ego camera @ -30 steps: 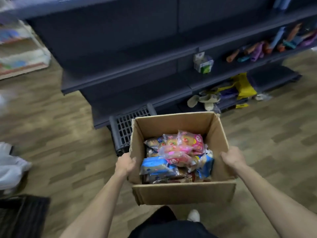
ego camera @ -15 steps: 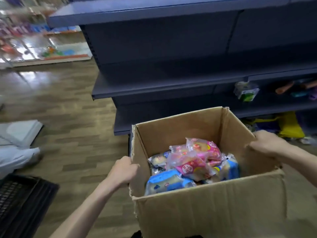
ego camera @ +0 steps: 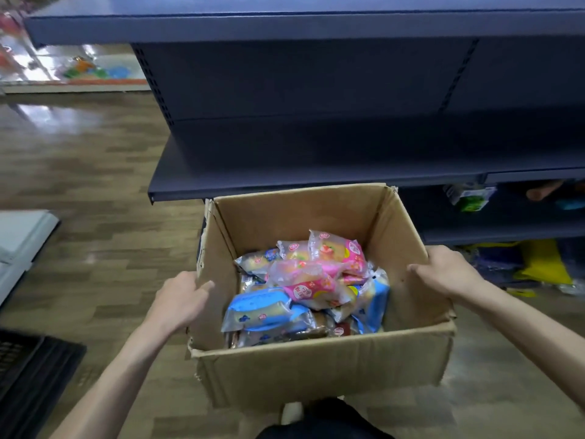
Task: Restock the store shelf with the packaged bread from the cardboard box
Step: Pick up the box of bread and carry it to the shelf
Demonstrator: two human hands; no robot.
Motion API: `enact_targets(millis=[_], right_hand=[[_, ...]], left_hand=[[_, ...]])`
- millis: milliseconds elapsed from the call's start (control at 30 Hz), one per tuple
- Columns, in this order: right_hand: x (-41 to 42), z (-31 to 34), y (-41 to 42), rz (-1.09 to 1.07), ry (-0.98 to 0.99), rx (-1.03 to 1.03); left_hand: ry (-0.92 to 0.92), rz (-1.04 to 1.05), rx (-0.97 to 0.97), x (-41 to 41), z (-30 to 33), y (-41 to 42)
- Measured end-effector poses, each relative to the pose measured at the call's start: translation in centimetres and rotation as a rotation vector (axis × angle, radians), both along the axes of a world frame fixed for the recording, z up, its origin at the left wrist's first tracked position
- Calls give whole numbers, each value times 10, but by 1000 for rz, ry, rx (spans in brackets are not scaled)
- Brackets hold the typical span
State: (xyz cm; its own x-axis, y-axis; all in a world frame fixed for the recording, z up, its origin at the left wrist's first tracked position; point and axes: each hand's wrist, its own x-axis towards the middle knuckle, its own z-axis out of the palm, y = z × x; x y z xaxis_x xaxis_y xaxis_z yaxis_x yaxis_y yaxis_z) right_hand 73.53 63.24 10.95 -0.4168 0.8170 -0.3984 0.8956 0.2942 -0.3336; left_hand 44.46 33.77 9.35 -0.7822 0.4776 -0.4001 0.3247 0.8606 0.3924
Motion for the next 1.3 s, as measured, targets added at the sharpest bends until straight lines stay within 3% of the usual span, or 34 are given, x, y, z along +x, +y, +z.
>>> enact_targets(millis=[467,1000,1300], right_hand=[[-76,-80,27,-39,54,-49],[-97,-78,0,-161,57,4],[-118,-83,-1,-192,17,49]], left_hand=[[162,253,-36,-35,-64,48],[263,50,21,-85,-71,30],[286,95,11,-85,-80,31]])
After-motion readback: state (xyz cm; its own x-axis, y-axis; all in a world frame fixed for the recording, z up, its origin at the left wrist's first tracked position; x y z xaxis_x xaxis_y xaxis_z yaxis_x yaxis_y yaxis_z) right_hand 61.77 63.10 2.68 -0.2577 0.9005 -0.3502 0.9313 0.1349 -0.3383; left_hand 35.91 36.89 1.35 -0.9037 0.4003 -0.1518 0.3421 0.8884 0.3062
